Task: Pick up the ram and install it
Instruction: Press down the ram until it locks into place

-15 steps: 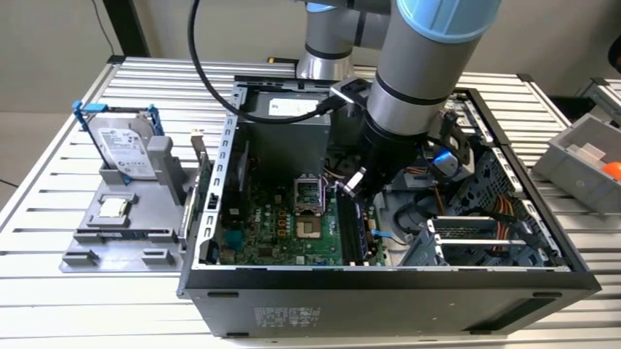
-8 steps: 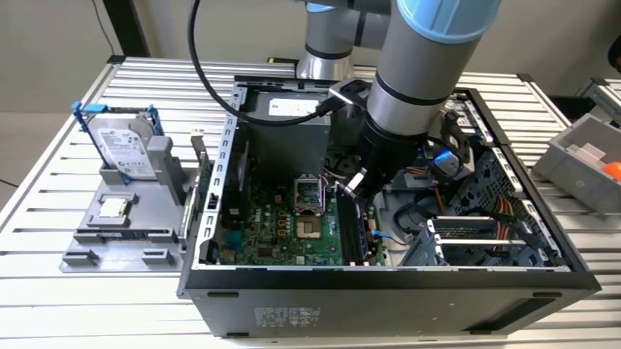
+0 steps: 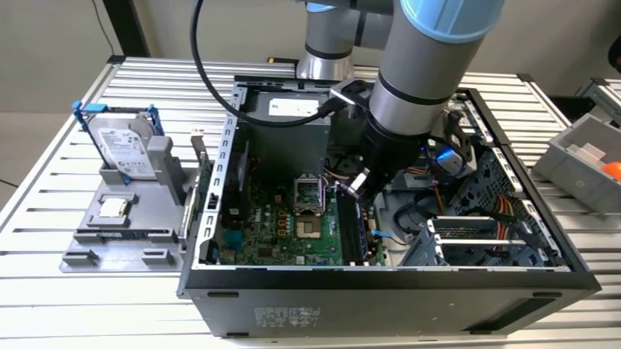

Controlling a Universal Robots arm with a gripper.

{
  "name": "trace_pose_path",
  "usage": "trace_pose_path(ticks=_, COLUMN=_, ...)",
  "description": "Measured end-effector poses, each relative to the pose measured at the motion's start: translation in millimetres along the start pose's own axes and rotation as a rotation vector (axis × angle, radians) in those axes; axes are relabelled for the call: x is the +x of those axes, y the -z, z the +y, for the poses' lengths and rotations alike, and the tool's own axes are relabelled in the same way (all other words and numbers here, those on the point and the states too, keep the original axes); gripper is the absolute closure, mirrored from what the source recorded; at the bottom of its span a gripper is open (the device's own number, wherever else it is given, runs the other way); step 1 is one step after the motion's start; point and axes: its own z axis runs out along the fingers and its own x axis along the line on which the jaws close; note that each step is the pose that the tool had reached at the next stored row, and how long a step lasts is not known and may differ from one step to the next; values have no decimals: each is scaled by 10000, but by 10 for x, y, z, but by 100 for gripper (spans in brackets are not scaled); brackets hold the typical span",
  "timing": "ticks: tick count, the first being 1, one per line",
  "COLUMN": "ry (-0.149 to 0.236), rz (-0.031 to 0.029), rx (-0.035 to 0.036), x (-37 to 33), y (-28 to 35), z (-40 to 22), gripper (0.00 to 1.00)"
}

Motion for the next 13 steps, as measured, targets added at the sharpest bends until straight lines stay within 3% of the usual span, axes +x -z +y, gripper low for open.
trace_pose_path(ticks=13, ry=1301, rz=53, rx=-32, x=-13, y=0, z=-12, gripper=100)
